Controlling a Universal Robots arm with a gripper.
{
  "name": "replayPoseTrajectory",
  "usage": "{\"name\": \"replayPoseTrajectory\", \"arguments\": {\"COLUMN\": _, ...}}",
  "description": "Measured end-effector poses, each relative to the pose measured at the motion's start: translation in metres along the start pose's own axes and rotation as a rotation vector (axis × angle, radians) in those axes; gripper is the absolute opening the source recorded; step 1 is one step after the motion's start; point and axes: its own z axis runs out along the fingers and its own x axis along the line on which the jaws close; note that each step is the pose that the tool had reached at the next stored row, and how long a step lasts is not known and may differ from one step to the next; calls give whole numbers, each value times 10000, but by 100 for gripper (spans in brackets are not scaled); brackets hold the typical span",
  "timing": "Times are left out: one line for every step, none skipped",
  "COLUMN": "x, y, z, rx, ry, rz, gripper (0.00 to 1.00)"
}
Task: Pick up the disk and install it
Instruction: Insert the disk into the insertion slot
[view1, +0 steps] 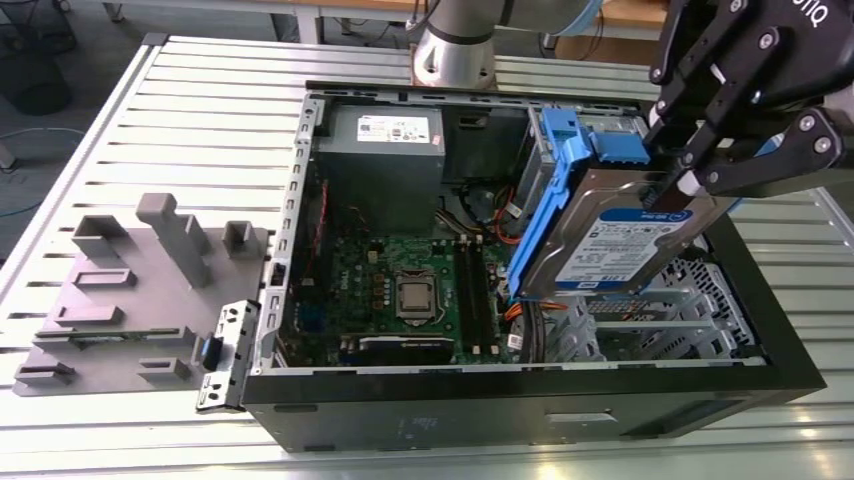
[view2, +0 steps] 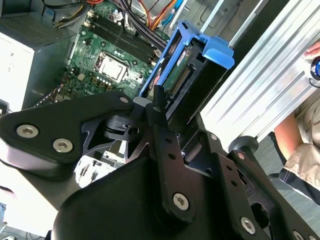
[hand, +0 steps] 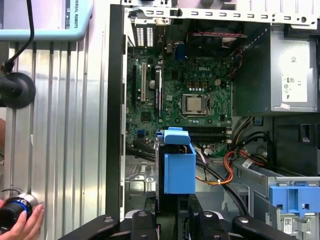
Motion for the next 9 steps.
{"name": "replayPoseTrajectory", "arguments": {"x": 7, "y": 0, "z": -1, "rx": 0, "ry": 1, "rz": 0, "gripper": 35}}
{"name": "replayPoseTrajectory", "arguments": {"x": 15, "y": 0, "z": 0, "rx": 0, "ry": -1, "rz": 0, "gripper": 35}}
{"name": "replayPoseTrajectory", "arguments": {"x": 22, "y": 0, "z": -1, "rx": 0, "ry": 0, "rz": 0, "gripper": 35}}
{"name": "replayPoseTrajectory", "arguments": {"x": 25, "y": 0, "z": -1, "rx": 1, "ry": 0, "rz": 0, "gripper": 35}}
{"name": "replayPoseTrajectory", "arguments": {"x": 26, "y": 0, "z": -1, "rx": 0, "ry": 0, "rz": 0, "gripper": 35}}
{"name": "replayPoseTrajectory", "arguments": {"x": 26, "y": 0, "z": -1, "rx": 0, "ry": 0, "rz": 0, "gripper": 35}}
{"name": "replayPoseTrajectory", "arguments": {"x": 26, "y": 0, "z": -1, "rx": 0, "ry": 0, "rz": 0, "gripper": 35}}
{"name": "replayPoseTrajectory", "arguments": {"x": 27, "y": 0, "z": -2, "rx": 0, "ry": 1, "rz": 0, "gripper": 35}}
{"name": "replayPoseTrajectory", "arguments": {"x": 27, "y": 0, "z": -1, "rx": 0, "ry": 0, "rz": 0, "gripper": 35}}
